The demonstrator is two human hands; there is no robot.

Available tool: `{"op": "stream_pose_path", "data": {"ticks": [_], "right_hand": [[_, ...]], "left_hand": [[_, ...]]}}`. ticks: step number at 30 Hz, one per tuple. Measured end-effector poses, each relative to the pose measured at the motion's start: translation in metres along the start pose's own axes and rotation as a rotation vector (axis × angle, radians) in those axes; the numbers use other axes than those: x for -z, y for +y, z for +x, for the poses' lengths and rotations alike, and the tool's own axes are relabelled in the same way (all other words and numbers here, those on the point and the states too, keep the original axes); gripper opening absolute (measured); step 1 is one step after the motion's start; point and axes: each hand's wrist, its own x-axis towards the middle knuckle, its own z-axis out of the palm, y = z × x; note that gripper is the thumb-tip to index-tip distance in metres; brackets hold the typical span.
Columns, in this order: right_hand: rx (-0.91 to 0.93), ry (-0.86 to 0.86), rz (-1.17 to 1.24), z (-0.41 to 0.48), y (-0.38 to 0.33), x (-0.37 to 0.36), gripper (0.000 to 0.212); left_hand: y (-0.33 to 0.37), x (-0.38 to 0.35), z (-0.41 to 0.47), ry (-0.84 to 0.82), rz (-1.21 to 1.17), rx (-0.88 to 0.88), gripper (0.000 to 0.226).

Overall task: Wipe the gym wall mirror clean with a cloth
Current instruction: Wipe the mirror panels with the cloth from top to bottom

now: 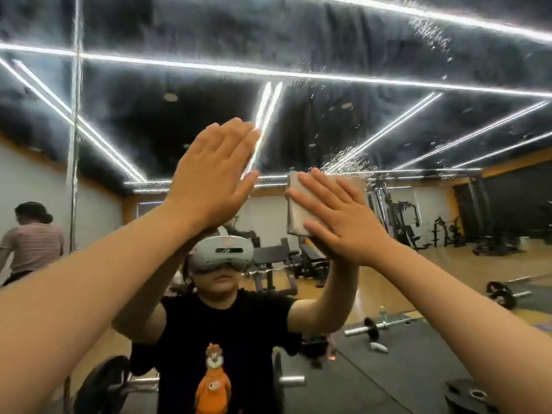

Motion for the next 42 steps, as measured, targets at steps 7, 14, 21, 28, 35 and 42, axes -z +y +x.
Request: {"op": "stream_pose_path", "data": {"ticks": [7, 14, 21, 28, 35, 42], "right_hand": [[-0.087, 0.014, 0.027, 0.109, 0.056, 0.028, 0.055], [-0.25, 0.062, 0.075, 0.228, 0.105, 0.065, 0.053], [-0.296, 0.058, 0.073, 0.211, 0.09, 0.059, 0.049], [-0.294, 0.063, 0.088, 0.119, 0.039, 0.032, 0.049], [-0.484, 0.045, 0.012, 0.117, 0.017, 0.037, 0.055], [-0.713, 0.08, 0.194, 0.132, -0.009, 0.029, 0.057]], "left_hand": [[-0.04, 0.006, 0.067, 0.068, -0.007, 0.105, 0.069], [-0.072, -0.007, 0.091, 0.078, -0.018, 0.092, 0.07], [-0.069, -0.01, 0.087, 0.074, -0.04, 0.111, 0.075], [-0.067, -0.008, 0.086, 0.062, -0.046, 0.099, 0.07], [-0.067, -0.007, 0.087, 0.055, -0.051, 0.099, 0.07], [-0.067, -0.007, 0.087, 0.066, -0.054, 0.106, 0.07]]}}
